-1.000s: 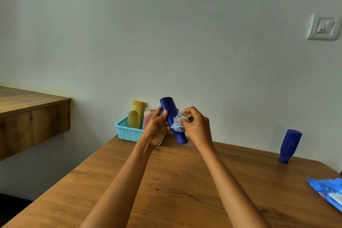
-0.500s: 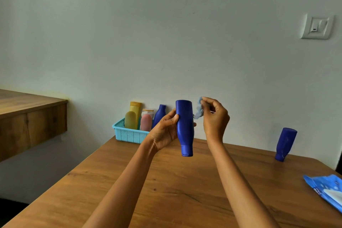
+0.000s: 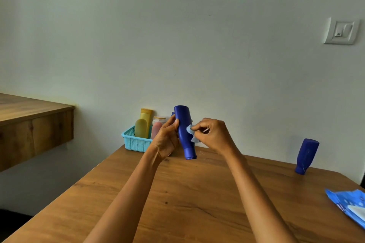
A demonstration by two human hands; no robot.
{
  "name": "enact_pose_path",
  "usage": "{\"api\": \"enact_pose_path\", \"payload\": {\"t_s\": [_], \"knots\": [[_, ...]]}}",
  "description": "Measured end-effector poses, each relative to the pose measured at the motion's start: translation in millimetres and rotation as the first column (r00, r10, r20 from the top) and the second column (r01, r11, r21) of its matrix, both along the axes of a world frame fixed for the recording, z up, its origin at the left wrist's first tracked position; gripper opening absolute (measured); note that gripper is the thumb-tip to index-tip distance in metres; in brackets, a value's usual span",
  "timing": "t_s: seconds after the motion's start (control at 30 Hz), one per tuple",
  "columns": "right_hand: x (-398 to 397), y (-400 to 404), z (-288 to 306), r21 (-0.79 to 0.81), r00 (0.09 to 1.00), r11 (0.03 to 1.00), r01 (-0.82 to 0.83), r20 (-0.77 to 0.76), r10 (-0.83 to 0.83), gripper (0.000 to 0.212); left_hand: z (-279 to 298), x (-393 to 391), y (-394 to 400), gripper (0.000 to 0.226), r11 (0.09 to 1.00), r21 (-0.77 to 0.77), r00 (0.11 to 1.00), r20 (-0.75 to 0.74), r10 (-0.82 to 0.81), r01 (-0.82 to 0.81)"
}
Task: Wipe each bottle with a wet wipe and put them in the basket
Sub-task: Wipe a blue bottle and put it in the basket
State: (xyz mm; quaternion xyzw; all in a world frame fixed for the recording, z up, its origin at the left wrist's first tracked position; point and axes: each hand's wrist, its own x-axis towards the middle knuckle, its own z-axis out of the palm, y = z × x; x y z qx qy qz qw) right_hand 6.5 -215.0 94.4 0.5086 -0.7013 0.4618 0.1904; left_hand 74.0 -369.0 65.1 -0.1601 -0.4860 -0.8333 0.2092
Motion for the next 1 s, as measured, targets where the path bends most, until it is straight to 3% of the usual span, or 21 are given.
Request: {"api": "enact_pose_path", "payload": {"t_s": [0.07, 0.23, 0.4, 0.47, 0.57, 0.63, 0.73, 0.87, 1.0], "knots": [[-1.6, 3.8, 1.7, -0.020, 1.000, 1.000, -0.002, 0.026, 0.003, 0.005, -1.6, -1.0, 0.6, 0.094, 0.999, -0.008, 0.999, 0.001, -0.034, 0.034], [5.1, 0.2, 6.3, -0.272, 0.991, 0.960, 0.072, -0.087, -0.099, 0.025, 0.5, -7.4, 13.3, 0.078, 0.986, -0.093, 0.990, 0.044, -0.131, 0.135], [13.4, -7.0, 1.6, -0.123, 0.932, 0.980, 0.156, -0.309, -0.188, 0.036, 0.6, -10.5, 10.8, 0.048, 0.992, -0.099, 0.996, 0.061, -0.072, 0.078], [16.4, -9.6, -1.4, -0.081, 0.922, 0.983, 0.165, -0.342, -0.183, 0.034, -2.3, -9.2, 5.4, 0.050, 0.997, -0.064, 0.998, 0.055, -0.041, 0.045], [18.0, -10.6, -1.8, -0.070, 0.951, 0.989, 0.130, -0.273, -0.144, 0.018, -10.5, -7.7, 4.1, 0.058, 0.998, -0.058, 0.997, 0.071, -0.016, 0.020], [14.7, -7.4, -0.7, -0.084, 0.968, 0.989, 0.123, -0.210, -0.138, 0.008, -10.8, -7.1, 8.6, 0.075, 0.996, -0.074, 0.996, 0.082, -0.038, 0.044], [5.6, 1.7, 2.2, -0.136, 0.967, 0.976, 0.168, -0.168, -0.190, 0.013, -6.4, -9.9, 11.1, 0.087, 0.993, -0.074, 0.994, 0.066, -0.086, 0.091], [0.4, 6.9, 9.9, -0.262, 0.975, 0.955, 0.139, -0.130, -0.177, 0.026, -3.3, -14.3, 16.2, 0.067, 0.975, -0.129, 0.982, 0.083, -0.171, 0.181], [4.4, -3.2, 6.7, -0.107, 0.956, 0.981, 0.164, -0.226, -0.184, 0.040, -1.9, -17.0, 21.5, 0.049, 0.986, -0.119, 0.991, 0.079, -0.106, 0.115]]}}
